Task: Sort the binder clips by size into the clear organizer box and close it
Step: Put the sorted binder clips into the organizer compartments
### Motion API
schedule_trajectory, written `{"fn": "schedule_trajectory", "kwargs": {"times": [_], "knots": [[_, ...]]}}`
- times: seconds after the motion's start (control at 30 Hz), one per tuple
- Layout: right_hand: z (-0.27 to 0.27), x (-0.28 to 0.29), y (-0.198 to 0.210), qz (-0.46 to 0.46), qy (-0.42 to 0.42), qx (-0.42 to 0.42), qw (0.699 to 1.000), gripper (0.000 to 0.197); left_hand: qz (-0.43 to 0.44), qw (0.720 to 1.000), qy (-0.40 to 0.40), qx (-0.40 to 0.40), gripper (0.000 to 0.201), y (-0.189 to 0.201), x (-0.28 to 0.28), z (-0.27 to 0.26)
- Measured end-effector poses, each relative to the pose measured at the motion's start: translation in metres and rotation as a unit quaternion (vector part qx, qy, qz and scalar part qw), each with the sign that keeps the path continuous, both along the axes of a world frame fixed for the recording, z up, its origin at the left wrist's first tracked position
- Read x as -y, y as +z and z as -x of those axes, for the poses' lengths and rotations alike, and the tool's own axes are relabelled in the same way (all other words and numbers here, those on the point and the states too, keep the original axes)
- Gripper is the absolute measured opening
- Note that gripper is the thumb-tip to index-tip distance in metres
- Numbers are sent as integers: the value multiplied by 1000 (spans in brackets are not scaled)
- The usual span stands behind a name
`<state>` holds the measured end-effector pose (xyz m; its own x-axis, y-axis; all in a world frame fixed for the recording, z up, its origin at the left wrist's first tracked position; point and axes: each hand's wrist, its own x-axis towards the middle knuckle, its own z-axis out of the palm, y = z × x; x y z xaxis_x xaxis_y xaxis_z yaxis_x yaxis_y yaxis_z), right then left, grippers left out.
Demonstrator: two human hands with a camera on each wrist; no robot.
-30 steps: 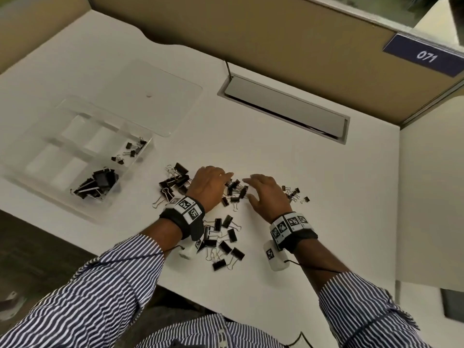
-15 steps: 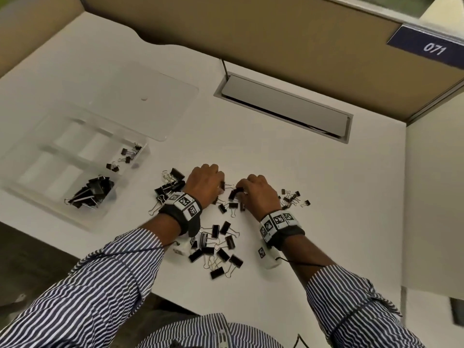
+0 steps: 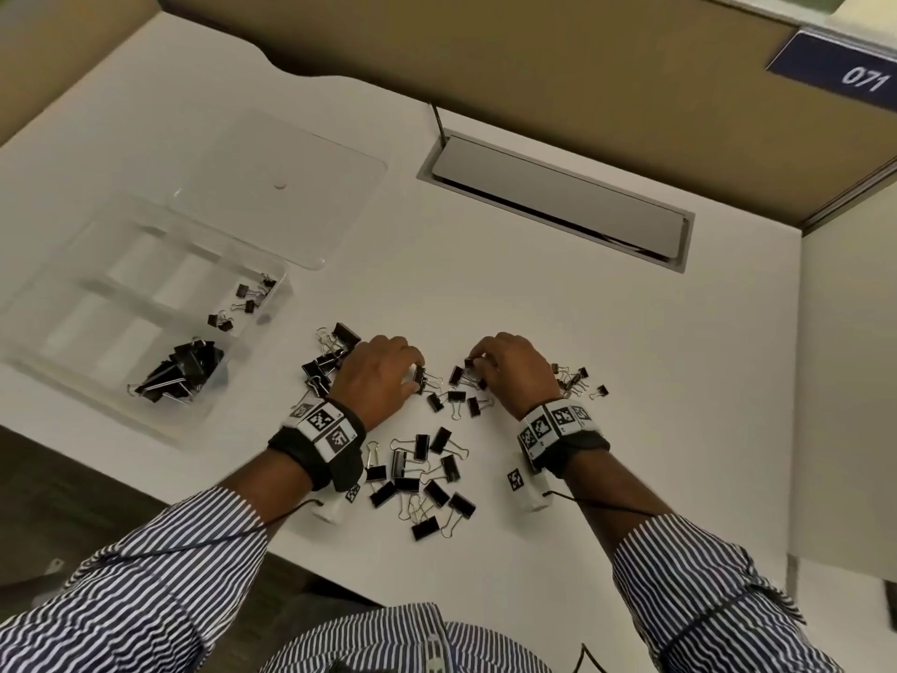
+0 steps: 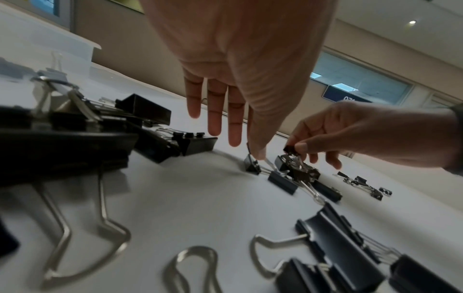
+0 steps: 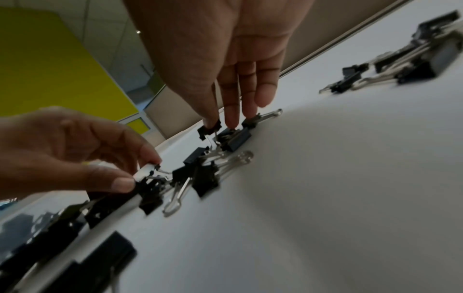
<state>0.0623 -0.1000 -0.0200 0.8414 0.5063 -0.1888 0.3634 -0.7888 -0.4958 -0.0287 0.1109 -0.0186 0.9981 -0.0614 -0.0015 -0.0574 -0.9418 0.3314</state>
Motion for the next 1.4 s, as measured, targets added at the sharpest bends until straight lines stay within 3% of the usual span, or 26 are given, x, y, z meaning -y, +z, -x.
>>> {"fn": "schedule_trajectory", "kwargs": {"times": [0.2, 0.33, 0.6, 0.8, 0.93, 1.17, 1.4], "knots": [[6, -11, -4, 69, 44, 103, 991, 21, -53, 997, -39, -42, 40, 1, 7, 1], [13, -14, -3, 92, 38, 124, 987, 27, -88, 992, -52, -76, 45, 0, 8, -1], [8, -25, -9, 97, 34, 122, 987, 17, -140, 985, -74, -65, 22, 4, 20, -7], [-5, -22, -9, 11, -6, 19, 1000, 12, -135, 988, -31, -66, 22, 5, 15, -5], [-13, -14, -5, -41, -29, -48, 998, 9, -70, 996, 29, -38, 27, 9, 9, 4], [-18, -4, -5, -83, -74, -58, 992, 6, -26, 998, 48, -41, 31, 9, 39, 13], [-28, 21, 3, -150, -189, -49, 969, 8, -100, 989, 42, -101, 29, -2, 60, 14]]}}
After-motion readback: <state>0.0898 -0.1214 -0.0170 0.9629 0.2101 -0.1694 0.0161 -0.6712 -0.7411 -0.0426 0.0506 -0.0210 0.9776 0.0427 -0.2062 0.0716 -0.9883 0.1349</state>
